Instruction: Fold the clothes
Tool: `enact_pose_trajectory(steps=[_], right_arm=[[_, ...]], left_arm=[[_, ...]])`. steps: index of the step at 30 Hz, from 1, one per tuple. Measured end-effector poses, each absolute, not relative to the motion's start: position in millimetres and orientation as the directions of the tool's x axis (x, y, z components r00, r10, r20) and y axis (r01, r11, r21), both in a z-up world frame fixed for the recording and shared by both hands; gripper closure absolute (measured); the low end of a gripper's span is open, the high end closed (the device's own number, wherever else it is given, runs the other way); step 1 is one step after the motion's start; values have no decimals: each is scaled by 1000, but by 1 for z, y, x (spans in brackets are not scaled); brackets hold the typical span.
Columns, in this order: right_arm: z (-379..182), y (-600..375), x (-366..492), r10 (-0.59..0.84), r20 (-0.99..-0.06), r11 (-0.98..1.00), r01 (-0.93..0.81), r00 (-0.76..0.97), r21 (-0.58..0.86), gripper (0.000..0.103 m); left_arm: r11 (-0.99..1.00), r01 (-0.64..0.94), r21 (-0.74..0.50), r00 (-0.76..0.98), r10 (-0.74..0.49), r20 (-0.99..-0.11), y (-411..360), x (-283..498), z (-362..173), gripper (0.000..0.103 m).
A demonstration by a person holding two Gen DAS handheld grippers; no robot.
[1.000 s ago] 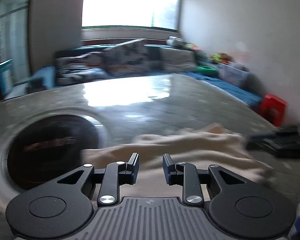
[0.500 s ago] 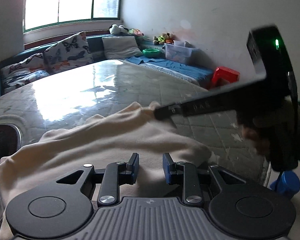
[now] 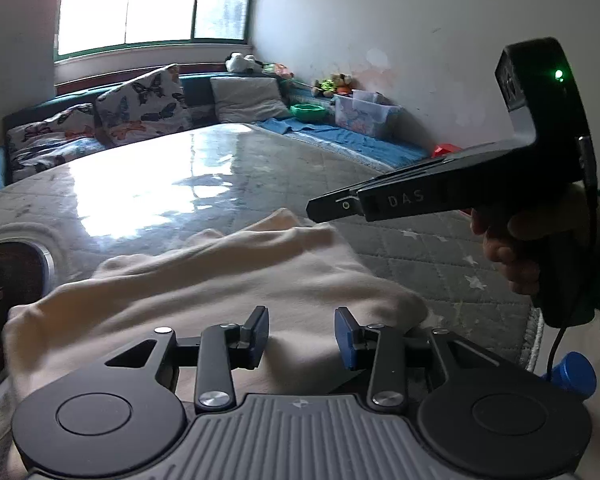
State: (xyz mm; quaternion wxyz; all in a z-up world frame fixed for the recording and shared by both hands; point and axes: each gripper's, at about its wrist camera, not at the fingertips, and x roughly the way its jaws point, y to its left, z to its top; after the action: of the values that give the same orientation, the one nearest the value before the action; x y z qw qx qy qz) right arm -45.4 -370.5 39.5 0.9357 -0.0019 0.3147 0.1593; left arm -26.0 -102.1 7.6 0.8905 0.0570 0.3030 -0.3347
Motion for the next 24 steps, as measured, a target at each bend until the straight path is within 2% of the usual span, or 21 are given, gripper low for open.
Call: enact_pose_trajectory(steps=[6,11,19,24], right_arm=[[31,-335,-17,360,-638,916,-387,680,105,89],[17,-313,6,338,-681,918,-386,649,88,90],[27,-295,2,364,-657,901,-429,660,69,89],[19,-270,14,373,-678,886,-460,633,58,89]], left_arm=[[828,548,-117,639,-505,-580,-67,-23,14,63],[869,474,-141,661,-457,-595,-37,-18,11,62],[901,383,-205,689,-426,-586,3,-18,13,62],[905,361,-223,688,-420,-591,12,-17,9,63]])
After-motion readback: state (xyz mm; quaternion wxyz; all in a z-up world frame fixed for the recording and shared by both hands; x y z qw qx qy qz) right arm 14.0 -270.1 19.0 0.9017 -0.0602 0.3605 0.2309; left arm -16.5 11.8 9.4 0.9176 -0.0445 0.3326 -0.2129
